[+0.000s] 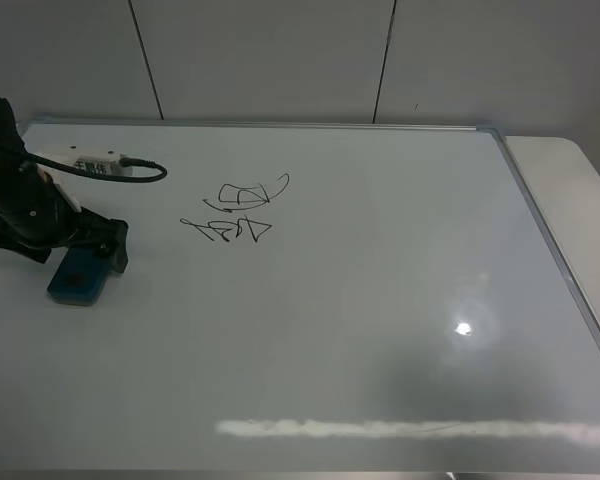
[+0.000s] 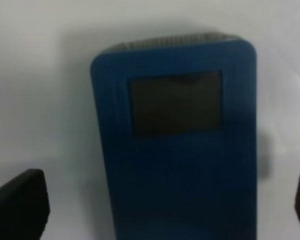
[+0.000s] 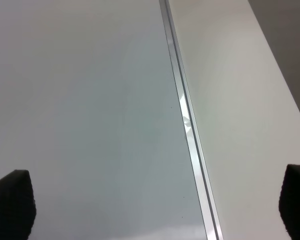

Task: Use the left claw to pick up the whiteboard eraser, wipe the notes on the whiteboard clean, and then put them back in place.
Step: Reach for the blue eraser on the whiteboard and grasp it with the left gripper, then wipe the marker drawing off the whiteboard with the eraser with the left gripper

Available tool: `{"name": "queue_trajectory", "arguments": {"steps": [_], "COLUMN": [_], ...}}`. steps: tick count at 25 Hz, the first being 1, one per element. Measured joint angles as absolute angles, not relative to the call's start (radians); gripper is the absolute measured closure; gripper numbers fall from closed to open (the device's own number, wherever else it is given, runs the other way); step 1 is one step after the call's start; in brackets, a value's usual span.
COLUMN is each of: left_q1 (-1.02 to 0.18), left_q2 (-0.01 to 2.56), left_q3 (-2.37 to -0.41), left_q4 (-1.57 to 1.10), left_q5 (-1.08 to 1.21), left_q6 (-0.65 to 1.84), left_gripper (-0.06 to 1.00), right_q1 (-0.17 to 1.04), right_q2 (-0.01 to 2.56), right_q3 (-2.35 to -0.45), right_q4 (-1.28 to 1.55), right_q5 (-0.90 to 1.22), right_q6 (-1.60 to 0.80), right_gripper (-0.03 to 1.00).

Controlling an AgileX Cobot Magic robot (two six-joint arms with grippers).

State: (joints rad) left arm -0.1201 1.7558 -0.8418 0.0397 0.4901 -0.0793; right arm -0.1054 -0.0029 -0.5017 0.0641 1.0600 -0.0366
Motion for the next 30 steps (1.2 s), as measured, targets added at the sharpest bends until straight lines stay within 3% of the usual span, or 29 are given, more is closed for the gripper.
{"name": "queue_trajectory", "arguments": {"steps": [4, 6, 8, 20, 24, 30], "left_q1": [-0.120, -0.120, -0.120, -0.120, -0.126, -0.261], "left_q2": [1.756, 1.756, 1.756, 1.734, 1.688, 1.704], "left_q3": [-0.842, -0.842, -0.842, -0.849, -0.942, -1.119], "left_q4": [0.040, 0.040, 0.040, 0.040, 0.000, -0.020], "left_q5": [0.507, 0.521, 0.539, 0.594, 0.675, 0.735], "left_q6": [-0.079, -0.079, -0.079, -0.079, -0.038, 0.021], "left_gripper": [-0.02, 0.12, 0.41, 0.39, 0.39, 0.39], "right_q1": [-0.105, -0.105, -0.105, -0.105, -0.105, -0.105], "right_q2": [-0.003, -0.003, -0.003, -0.003, -0.003, -0.003], "right_q3": [-0.502, -0.502, -0.502, -0.502, -0.502, -0.502], "right_q4": [0.064, 0.064, 0.064, 0.064, 0.064, 0.064], "right_q5": [1.060, 1.060, 1.060, 1.060, 1.060, 1.060], "right_q6": [-0.037, -0.037, -0.037, -0.037, -0.037, -0.037], "right_gripper": [0.00, 0.00, 0.00, 0.00, 0.00, 0.00]}}
